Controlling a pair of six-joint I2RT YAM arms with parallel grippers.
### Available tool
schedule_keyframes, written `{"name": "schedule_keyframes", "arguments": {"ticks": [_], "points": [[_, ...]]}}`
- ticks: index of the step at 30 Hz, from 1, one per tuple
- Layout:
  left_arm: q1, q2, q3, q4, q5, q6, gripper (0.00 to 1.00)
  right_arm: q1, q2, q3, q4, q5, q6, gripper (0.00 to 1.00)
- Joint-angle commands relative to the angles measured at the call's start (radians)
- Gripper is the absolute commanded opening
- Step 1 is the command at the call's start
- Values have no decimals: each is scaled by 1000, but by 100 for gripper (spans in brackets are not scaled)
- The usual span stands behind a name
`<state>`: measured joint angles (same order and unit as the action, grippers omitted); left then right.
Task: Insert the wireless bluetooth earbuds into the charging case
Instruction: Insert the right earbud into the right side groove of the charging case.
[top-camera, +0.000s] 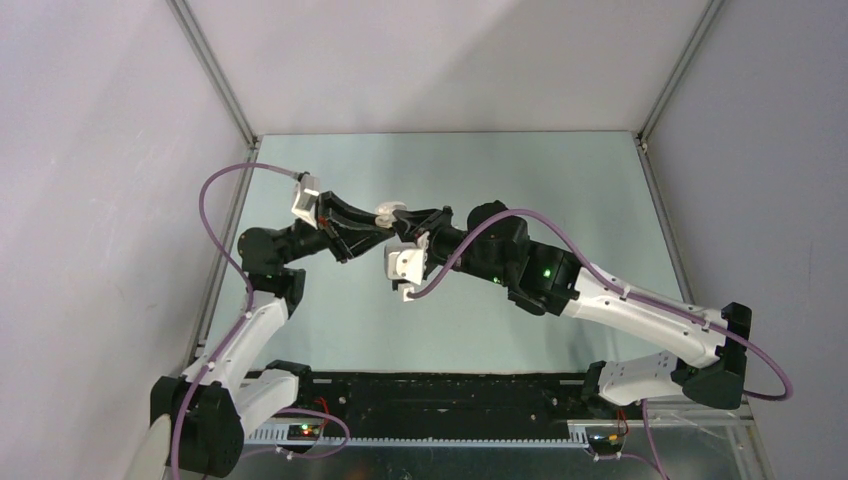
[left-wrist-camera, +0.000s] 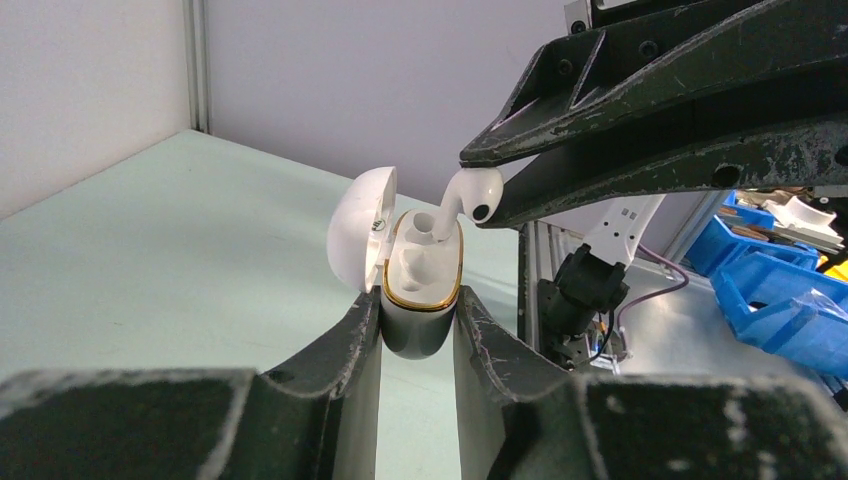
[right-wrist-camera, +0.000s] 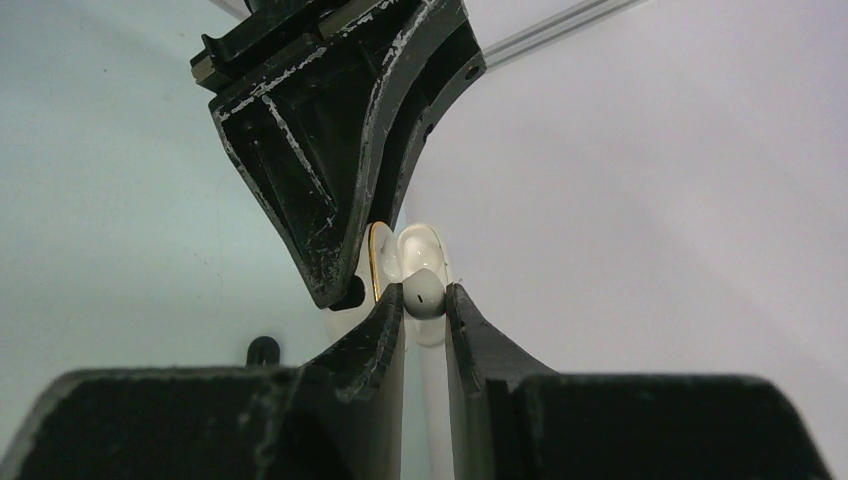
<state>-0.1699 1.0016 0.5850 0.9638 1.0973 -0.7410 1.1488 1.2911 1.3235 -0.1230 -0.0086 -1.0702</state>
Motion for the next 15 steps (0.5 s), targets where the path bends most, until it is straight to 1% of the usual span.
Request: {"name": "schedule_keyframes", "arguments": {"ticks": [1, 2, 5, 6, 15], "points": [[-2, -22, -1, 21, -70, 28, 0, 15, 7, -1, 18, -36, -37, 5], [-2, -24, -4, 22, -69, 30, 0, 17, 8, -1, 23, -19, -44, 0], [-2, -30, -10, 24, -61, 43, 0, 18, 10, -1, 33, 6, -73, 0], [-2, -30, -12, 25, -59, 47, 0, 18, 9, -1, 35, 35, -75, 0], [-2, -28, -16, 13, -43, 69, 0, 18, 4, 0, 63, 108, -61, 0]]}}
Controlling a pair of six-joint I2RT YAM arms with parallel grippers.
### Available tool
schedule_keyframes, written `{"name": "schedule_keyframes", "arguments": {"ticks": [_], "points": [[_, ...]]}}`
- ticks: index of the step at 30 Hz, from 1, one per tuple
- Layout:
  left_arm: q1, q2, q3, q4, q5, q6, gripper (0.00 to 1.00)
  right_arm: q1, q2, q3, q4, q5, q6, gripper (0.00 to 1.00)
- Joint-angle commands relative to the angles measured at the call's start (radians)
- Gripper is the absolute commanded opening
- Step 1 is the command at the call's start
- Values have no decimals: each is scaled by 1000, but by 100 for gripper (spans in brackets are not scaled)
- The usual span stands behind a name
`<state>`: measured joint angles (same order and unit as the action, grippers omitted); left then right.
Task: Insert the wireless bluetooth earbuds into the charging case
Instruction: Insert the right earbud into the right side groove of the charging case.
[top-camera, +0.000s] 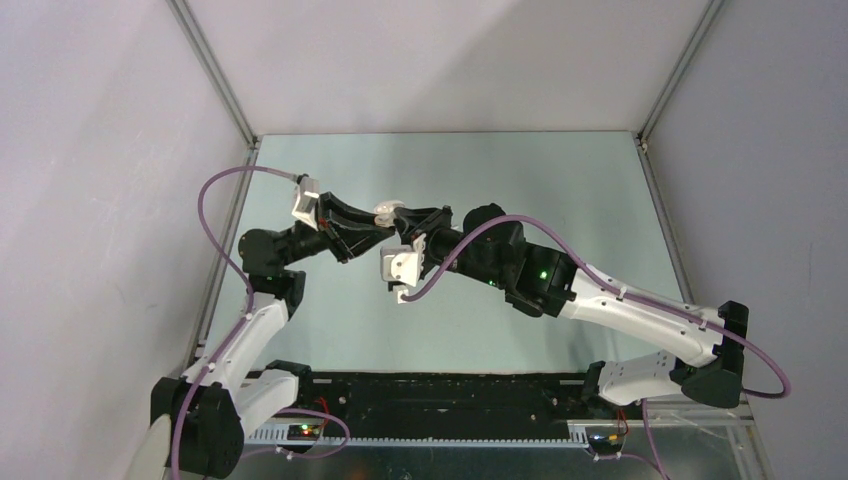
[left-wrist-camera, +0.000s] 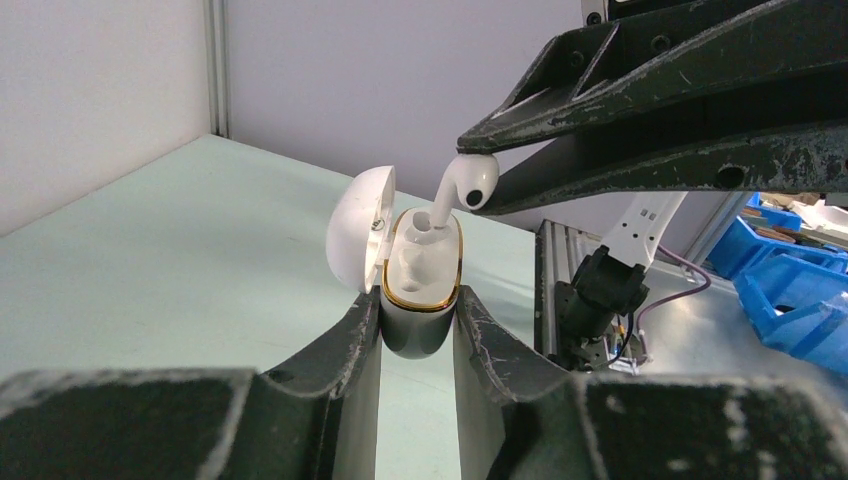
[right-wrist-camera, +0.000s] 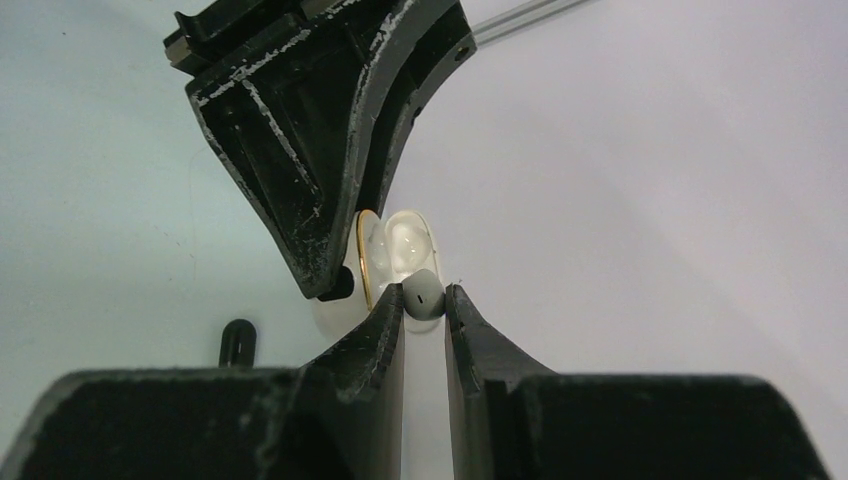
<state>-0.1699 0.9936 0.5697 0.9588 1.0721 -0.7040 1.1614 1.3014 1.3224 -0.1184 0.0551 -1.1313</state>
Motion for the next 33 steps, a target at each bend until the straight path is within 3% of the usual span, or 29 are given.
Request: {"name": "schedule_keyframes", "arguments": {"ticks": [1, 29, 33], "points": [[-2, -20, 0, 18, -17, 32, 0, 6, -7, 1, 57, 44, 0, 0], [-2, -29, -7, 44, 8, 37, 0, -6, 22, 2, -41, 13, -26, 0], [-3, -36, -9, 44, 16, 48, 0, -5, 37, 39, -100, 1, 1, 13]]}}
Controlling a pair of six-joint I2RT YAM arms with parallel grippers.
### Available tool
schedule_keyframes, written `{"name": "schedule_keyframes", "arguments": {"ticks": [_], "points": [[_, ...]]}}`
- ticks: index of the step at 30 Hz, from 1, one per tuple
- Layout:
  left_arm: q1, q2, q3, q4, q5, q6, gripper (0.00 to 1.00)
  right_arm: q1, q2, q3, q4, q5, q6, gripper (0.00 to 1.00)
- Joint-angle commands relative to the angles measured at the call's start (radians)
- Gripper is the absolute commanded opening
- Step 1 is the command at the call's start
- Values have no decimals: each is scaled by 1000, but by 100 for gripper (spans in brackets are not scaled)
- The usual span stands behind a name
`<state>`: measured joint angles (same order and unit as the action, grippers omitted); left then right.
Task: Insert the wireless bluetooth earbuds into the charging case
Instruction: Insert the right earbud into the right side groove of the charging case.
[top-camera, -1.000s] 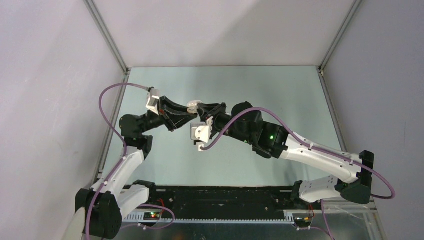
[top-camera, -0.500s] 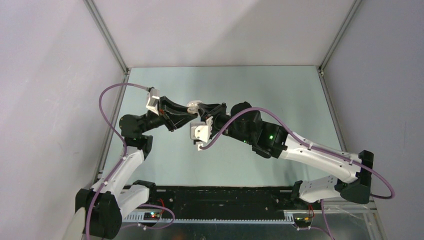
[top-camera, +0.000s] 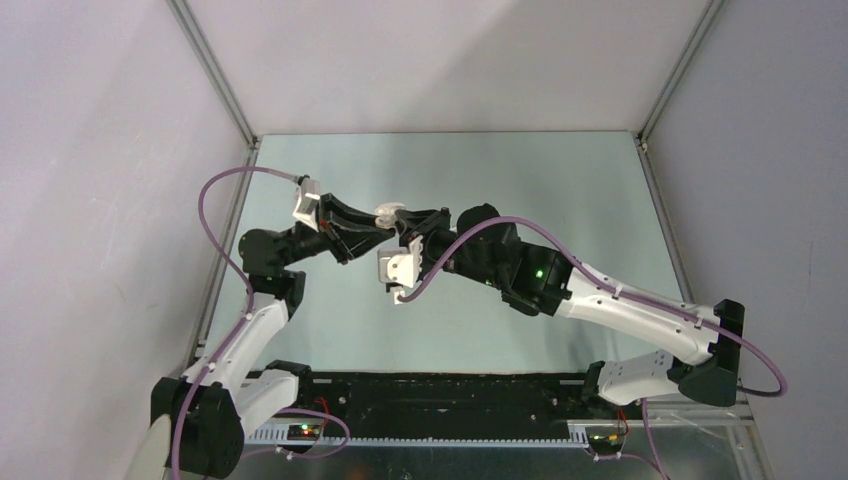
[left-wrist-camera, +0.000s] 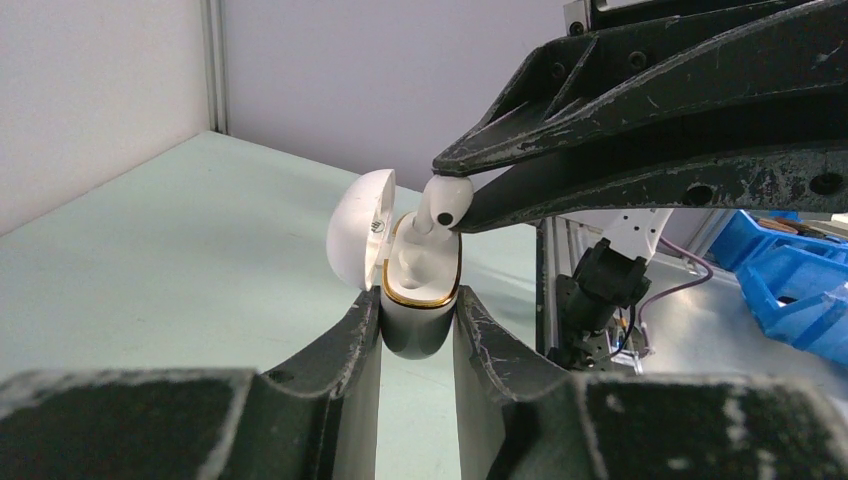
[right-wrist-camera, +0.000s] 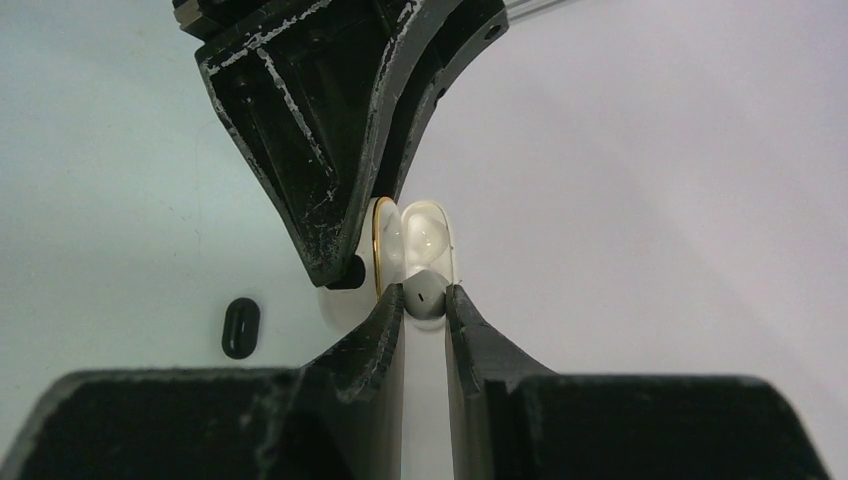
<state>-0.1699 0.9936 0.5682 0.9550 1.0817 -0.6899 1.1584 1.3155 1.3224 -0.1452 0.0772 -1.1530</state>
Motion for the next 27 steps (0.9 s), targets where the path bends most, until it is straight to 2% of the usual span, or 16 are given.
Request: {"name": "schedule_keyframes", "arguments": {"ticks": [1, 4, 10, 20, 27], "points": [[-3, -37, -9, 48, 8, 36, 0, -3, 27, 58, -86, -26, 39, 15], [-2, -44, -13, 48, 13, 43, 0, -3, 42, 92, -149, -32, 65, 18], [-2, -46, -20, 48, 17, 50, 0, -5, 65, 146, -217, -25, 104, 31], [-1, -41, -21, 45, 7, 53, 0, -5, 66, 179, -264, -25, 143, 39], [1, -39, -23, 35, -1, 55, 0, -24, 52, 243, -392, -142, 227, 53]]}}
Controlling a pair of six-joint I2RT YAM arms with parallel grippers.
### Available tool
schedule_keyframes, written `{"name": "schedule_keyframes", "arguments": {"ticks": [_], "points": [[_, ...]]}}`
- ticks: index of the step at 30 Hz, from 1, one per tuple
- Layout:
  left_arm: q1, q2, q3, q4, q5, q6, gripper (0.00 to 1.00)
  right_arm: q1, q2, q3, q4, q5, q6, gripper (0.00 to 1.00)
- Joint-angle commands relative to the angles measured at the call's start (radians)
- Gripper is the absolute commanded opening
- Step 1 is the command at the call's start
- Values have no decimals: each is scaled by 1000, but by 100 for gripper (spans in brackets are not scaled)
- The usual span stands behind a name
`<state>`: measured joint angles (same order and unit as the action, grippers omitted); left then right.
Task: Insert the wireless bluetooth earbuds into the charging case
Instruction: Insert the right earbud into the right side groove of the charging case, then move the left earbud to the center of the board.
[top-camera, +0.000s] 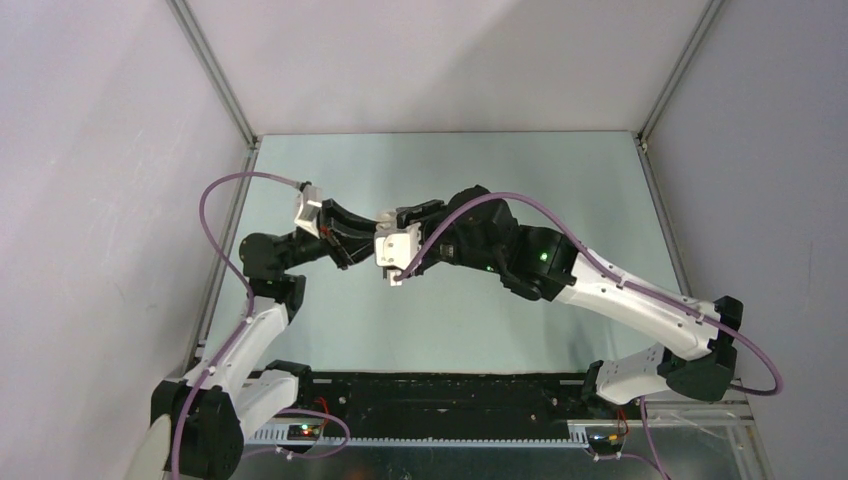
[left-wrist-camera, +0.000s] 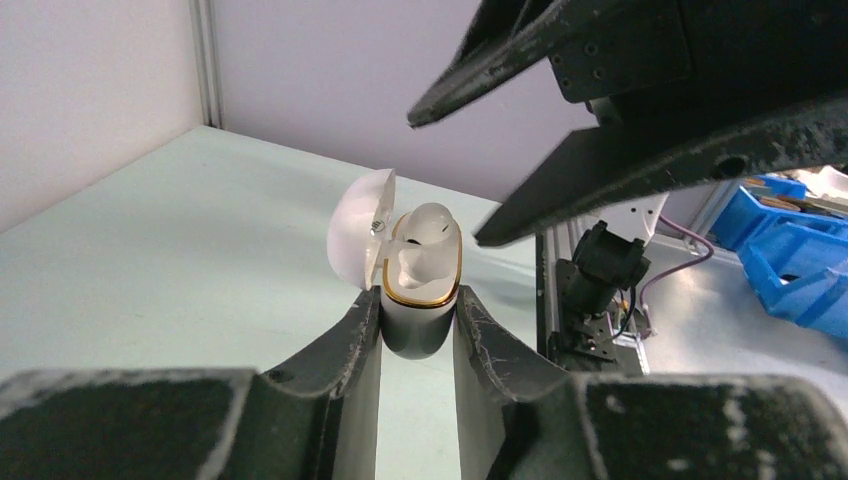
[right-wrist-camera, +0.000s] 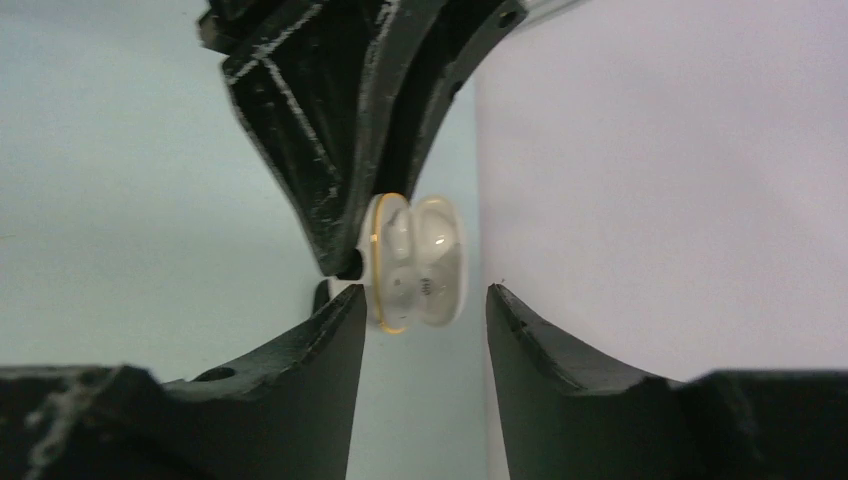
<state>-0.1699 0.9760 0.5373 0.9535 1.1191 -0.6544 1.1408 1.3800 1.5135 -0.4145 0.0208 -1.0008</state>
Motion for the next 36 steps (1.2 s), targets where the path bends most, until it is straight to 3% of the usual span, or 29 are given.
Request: {"name": "schedule_keyframes", "arguments": {"ticks": [1, 9, 13, 18, 22, 25, 31, 36], "points": [[2, -20, 9, 35, -39, 20, 0, -7, -18, 64, -148, -93, 84, 55], [12, -11, 10, 29, -43, 22, 0, -57, -58, 117, -236, -145, 205, 66], [42, -18, 7, -4, -43, 39, 0, -216, -37, 166, -254, -193, 392, 70], [114, -48, 28, -161, -42, 111, 0, -419, 55, 173, -273, -263, 547, 64], [150, -79, 77, -394, -44, 298, 0, -518, 171, 105, -229, -206, 459, 59], [190, -84, 113, -488, -45, 327, 0, -569, 295, 54, -148, -140, 369, 58], [250, -39, 138, -452, 5, 257, 0, -620, 564, 187, -156, -145, 302, 59], [267, 29, 150, -383, 37, 213, 0, -628, 700, 269, -148, -153, 291, 60]]}}
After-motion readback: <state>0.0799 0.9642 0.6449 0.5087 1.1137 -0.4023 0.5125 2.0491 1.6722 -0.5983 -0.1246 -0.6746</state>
